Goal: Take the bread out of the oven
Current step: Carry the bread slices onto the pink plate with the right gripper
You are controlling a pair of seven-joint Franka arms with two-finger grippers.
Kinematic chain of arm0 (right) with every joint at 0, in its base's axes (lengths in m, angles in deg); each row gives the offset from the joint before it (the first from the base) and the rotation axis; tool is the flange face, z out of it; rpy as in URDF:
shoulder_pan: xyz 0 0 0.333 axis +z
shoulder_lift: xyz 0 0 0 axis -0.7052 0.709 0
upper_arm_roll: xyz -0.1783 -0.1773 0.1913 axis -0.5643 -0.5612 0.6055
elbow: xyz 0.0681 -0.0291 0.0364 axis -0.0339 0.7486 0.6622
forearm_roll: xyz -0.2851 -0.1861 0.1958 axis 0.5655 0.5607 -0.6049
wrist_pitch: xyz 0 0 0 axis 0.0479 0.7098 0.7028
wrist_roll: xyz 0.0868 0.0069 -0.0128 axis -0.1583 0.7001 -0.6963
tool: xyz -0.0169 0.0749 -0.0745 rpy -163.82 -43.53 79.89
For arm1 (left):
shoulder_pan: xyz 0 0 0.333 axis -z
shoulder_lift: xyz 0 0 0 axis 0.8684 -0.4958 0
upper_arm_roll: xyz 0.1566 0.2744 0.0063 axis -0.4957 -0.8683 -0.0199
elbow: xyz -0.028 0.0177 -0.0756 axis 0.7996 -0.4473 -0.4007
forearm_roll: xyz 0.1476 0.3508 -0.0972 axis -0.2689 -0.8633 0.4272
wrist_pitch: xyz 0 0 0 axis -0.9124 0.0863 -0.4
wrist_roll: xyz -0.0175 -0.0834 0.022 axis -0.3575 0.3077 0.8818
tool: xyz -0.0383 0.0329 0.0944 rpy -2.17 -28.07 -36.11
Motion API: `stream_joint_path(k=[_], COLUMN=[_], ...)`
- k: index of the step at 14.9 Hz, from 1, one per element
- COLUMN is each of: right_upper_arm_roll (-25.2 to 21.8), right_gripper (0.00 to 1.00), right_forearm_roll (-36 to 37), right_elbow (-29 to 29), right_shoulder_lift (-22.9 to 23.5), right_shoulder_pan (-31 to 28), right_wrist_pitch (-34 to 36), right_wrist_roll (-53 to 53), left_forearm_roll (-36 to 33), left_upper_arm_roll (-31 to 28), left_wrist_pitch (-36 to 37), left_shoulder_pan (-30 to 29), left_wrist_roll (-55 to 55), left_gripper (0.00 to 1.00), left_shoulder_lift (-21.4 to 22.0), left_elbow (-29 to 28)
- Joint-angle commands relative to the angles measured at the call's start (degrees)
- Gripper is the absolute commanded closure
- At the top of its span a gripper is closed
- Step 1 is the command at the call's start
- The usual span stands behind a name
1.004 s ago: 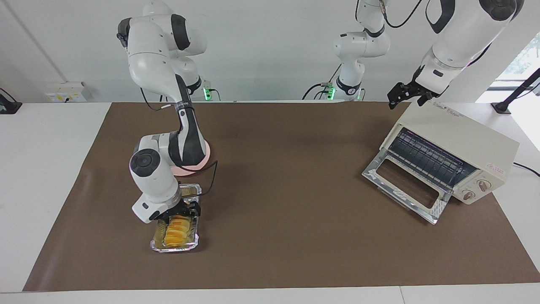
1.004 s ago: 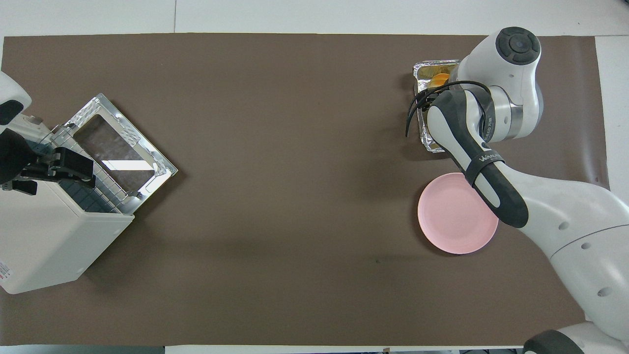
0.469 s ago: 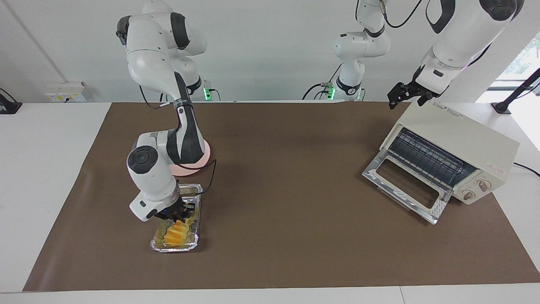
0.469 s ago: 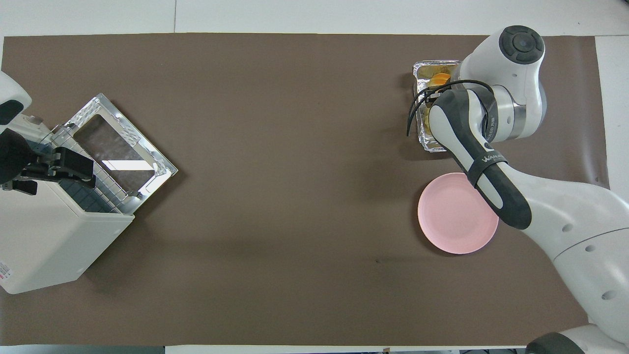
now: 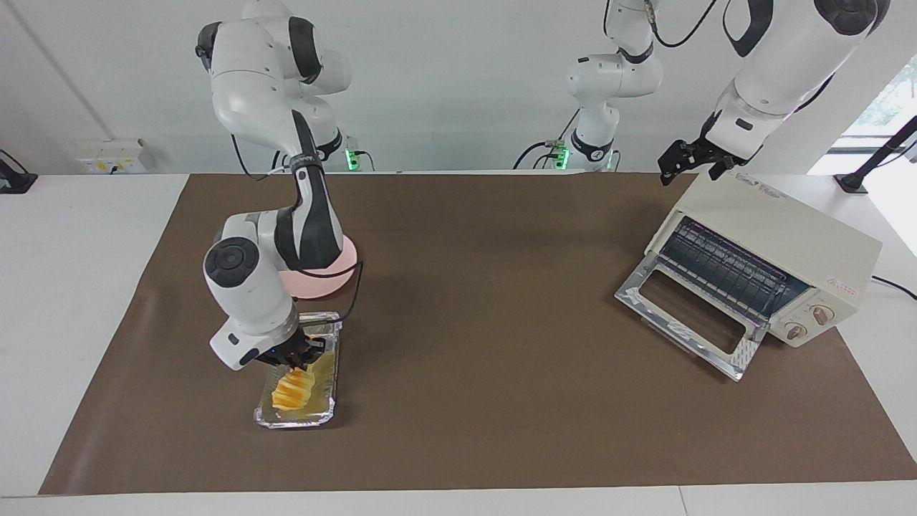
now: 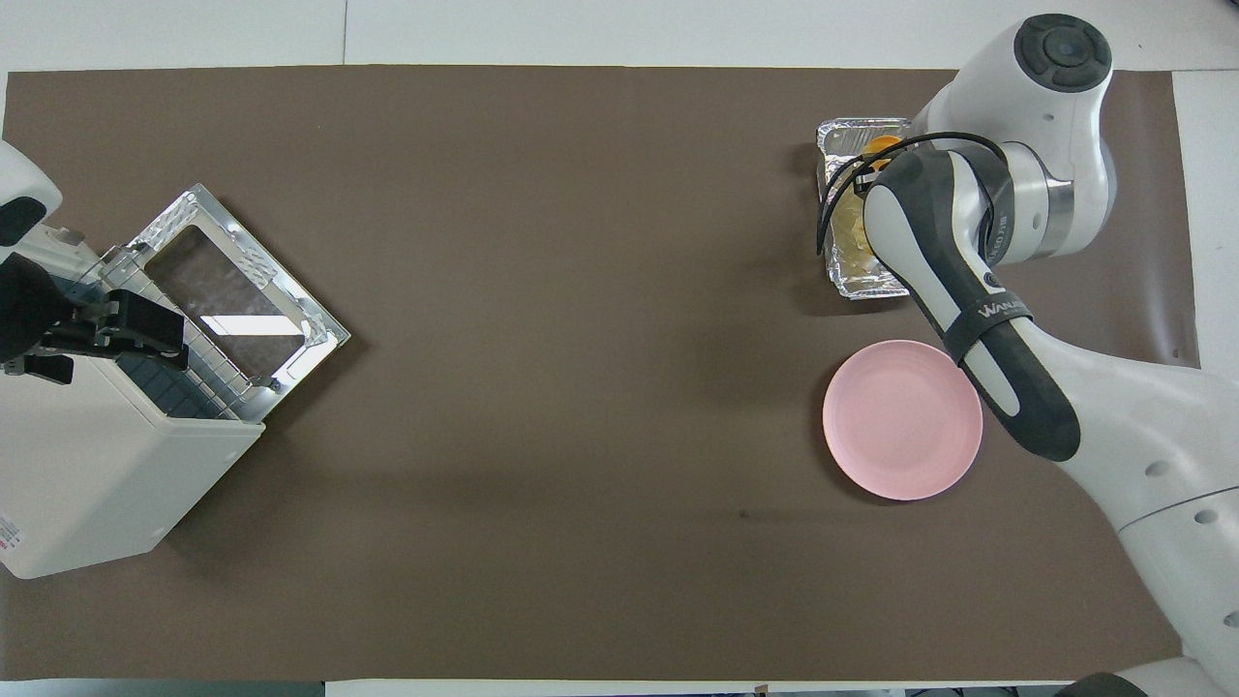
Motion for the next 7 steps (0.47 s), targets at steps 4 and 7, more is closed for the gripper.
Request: stream_joint_path(k=[4,7], right_upper_arm_roll=[0.55,0.63], right_gripper=[1.00,1.00], right_forearm_roll=[0.76,-0.03], right_elbow=[9.09,26.65], right_shoulder_lift=[-13.28,-26.54], right_shoulder_pan=[-0.11,-0.29], right_wrist_pitch=[7.17,2.54], right_wrist_roll=[0.88,0.79], left_forearm_roll=[0.89,0.98], left_upper_arm_roll=[0.49,0.49], left_wrist_pitch=[-1.18,-1.09], left_shoulder_pan=[-0.83,-0.83], left_wrist_roll=[0.31,0.31], left_gripper=[0.00,0.00], left_shoulder_lift=[1.70,1.70], left_elbow=[-1.77,-1.77])
